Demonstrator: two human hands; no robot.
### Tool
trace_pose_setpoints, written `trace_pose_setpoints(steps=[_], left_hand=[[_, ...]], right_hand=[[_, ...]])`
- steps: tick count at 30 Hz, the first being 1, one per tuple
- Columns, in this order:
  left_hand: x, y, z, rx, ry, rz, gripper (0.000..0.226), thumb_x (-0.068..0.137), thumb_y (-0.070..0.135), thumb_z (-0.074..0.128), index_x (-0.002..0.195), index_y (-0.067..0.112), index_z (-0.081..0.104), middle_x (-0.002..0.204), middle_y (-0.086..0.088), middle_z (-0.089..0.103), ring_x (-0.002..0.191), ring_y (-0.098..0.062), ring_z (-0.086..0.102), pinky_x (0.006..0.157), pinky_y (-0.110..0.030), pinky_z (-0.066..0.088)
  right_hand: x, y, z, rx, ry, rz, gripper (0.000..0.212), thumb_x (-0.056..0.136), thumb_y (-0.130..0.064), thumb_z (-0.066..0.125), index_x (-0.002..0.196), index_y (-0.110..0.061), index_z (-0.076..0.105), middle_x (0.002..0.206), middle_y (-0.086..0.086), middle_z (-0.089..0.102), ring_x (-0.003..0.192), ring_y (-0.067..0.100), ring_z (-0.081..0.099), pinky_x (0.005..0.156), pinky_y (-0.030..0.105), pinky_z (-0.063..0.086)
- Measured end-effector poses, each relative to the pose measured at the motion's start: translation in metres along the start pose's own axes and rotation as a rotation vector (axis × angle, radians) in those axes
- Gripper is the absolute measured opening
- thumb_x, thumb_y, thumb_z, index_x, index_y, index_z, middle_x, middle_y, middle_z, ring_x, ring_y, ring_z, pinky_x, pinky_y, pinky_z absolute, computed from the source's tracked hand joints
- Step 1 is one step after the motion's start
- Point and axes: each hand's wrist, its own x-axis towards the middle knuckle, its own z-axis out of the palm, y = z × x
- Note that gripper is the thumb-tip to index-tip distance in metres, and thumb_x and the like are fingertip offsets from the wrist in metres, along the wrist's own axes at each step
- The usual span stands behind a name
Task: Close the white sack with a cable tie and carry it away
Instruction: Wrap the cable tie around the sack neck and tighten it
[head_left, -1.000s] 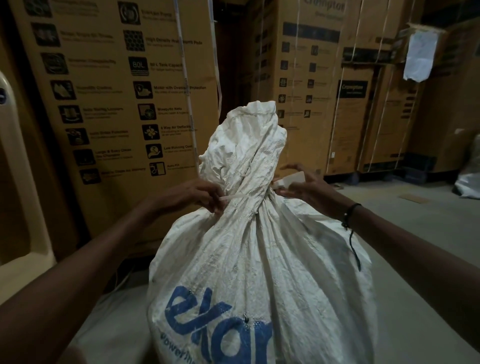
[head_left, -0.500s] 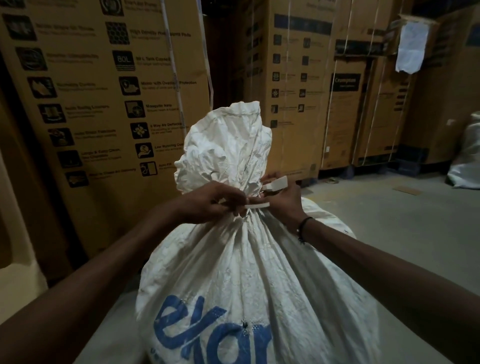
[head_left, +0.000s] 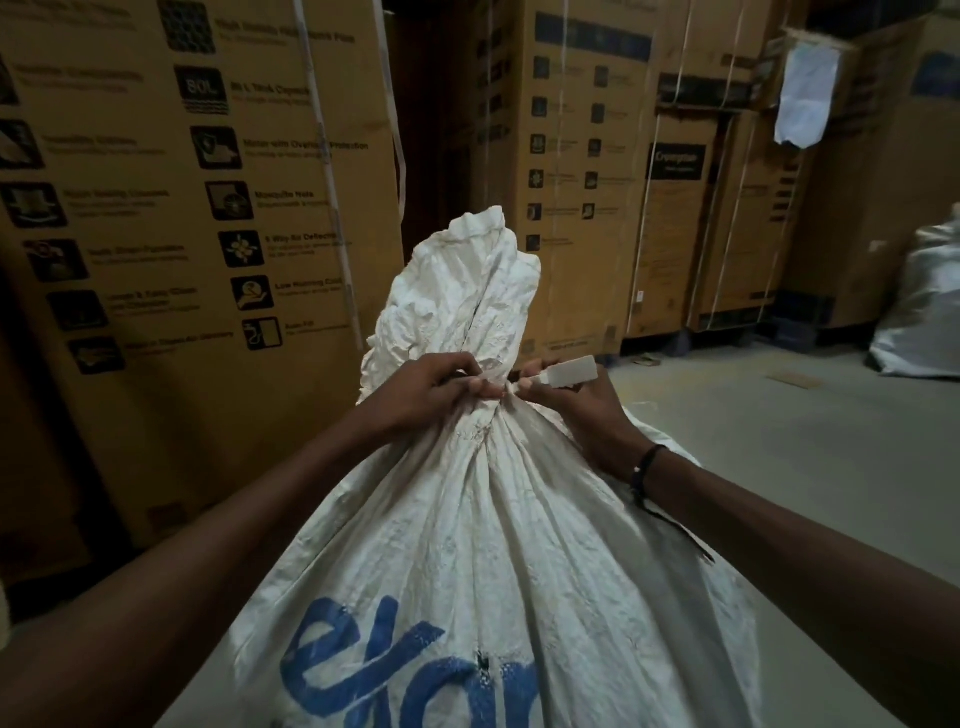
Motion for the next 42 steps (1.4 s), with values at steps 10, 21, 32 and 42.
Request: trace_pose_setpoints(steps=[10, 21, 32, 42], left_hand=[[0.012, 0.009, 0.003, -0.161, -0.064, -0.110, 0.014, 0.102, 0.019, 0.065, 0.098, 0.017, 0.078, 0.075, 0.024, 0.075, 0.072, 0.013, 0.067, 0.071, -0.015, 0.046], [-0.026, 0.010, 0.014, -0.408, 0.101, -0.096, 0.019, 0.099, 0.027, 0.070, 0.106, 0.016, 0.084, 0.102, 0.000, 0.083, 0.106, -0.020, 0.076, 0.103, -0.044, 0.056], [-0.020, 0.019, 0.017, -0.439, 0.059, -0.078, 0.018, 0.096, 0.022, 0.073, 0.105, 0.009, 0.083, 0.100, -0.005, 0.083, 0.097, -0.014, 0.076, 0.089, -0.024, 0.054], [-0.020, 0.020, 0.015, -0.463, -0.022, -0.063, 0.020, 0.102, 0.018, 0.065, 0.112, 0.010, 0.080, 0.098, -0.009, 0.081, 0.093, -0.012, 0.074, 0.088, -0.022, 0.057]], right_hand=[[-0.013, -0.016, 0.002, -0.049, -0.040, -0.111, 0.024, 0.090, -0.010, 0.087, 0.101, 0.007, 0.074, 0.095, 0.028, 0.078, 0.084, 0.035, 0.079, 0.078, 0.038, 0.064], [-0.018, -0.012, 0.002, -0.004, -0.276, -0.047, 0.017, 0.094, -0.006, 0.081, 0.110, -0.009, 0.074, 0.103, 0.013, 0.075, 0.098, 0.021, 0.072, 0.089, 0.034, 0.060], [-0.015, -0.010, -0.013, -0.062, -0.293, -0.073, 0.024, 0.102, -0.009, 0.071, 0.122, 0.003, 0.064, 0.112, 0.022, 0.074, 0.107, 0.023, 0.074, 0.097, 0.039, 0.059], [-0.014, -0.006, -0.016, 0.023, -0.283, -0.038, 0.025, 0.100, -0.002, 0.070, 0.119, 0.012, 0.065, 0.108, 0.020, 0.074, 0.105, 0.021, 0.073, 0.098, 0.032, 0.059]])
